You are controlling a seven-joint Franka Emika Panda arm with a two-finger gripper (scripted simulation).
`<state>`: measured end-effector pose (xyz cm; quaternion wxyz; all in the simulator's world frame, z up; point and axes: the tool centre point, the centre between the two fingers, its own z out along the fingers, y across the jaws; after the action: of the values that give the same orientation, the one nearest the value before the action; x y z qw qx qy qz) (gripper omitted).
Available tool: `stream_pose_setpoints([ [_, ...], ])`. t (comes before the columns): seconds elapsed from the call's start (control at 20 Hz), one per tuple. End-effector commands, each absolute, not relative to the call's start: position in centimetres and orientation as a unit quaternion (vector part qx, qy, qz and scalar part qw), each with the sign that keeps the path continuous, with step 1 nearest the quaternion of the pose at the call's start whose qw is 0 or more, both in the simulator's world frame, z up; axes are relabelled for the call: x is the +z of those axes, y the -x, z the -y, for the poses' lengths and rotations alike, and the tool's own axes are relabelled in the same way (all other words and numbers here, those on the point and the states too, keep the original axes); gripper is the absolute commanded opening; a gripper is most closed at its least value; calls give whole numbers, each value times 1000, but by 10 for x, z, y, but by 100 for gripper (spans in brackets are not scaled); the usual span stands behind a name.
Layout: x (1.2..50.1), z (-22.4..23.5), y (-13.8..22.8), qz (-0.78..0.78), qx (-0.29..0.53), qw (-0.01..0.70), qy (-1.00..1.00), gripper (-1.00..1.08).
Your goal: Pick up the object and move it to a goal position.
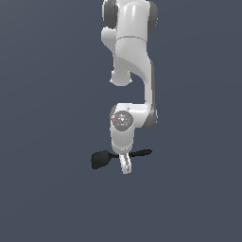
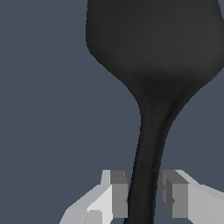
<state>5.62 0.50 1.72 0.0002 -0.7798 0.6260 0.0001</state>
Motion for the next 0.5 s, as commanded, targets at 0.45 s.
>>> stream_pose_setpoints([
  [0.45, 19, -8, -54, -626, 0, 0, 780, -100],
])
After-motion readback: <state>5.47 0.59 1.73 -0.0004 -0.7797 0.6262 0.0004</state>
